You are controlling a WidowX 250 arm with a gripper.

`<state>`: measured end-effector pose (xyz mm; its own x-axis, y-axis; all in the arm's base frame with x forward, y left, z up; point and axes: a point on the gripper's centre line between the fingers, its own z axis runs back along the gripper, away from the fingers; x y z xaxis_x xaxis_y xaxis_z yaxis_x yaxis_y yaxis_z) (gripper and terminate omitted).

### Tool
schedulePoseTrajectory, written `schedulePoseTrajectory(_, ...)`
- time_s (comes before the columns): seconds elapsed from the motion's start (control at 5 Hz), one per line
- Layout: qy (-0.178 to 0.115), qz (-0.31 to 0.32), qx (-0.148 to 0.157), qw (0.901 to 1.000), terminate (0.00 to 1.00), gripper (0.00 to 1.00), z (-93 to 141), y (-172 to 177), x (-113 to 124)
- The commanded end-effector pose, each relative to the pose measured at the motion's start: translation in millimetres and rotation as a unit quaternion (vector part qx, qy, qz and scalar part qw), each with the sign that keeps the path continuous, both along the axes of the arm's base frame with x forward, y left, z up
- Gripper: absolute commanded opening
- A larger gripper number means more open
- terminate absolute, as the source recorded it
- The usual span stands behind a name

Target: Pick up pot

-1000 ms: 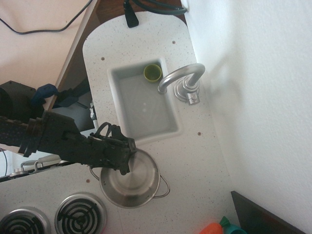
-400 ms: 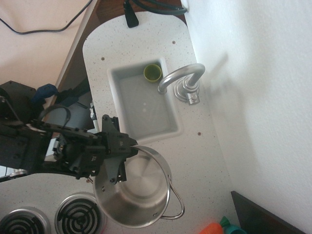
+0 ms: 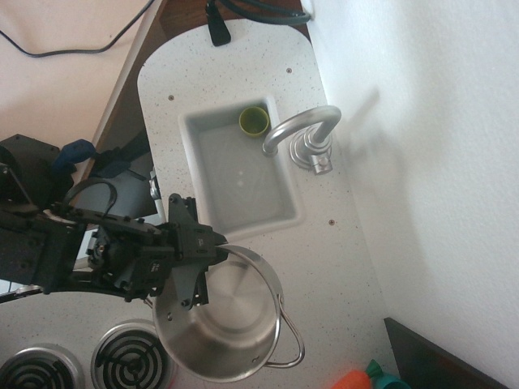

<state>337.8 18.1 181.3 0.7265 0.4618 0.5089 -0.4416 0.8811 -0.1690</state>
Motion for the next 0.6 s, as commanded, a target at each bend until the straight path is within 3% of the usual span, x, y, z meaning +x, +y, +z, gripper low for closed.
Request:
schedulePoseTrajectory(0.0,-0.053,-0.006,0.000,0.9986,0.00,0.00,34,-4,8)
schedulePoseTrajectory(0.2,-0.074,-0.014,0.005,0.9971,0.00,0.00,46,-8,7)
schedulePoseTrajectory(0.4,-0.077,-0.013,0.004,0.9969,1.00,0.00,47,-8,6)
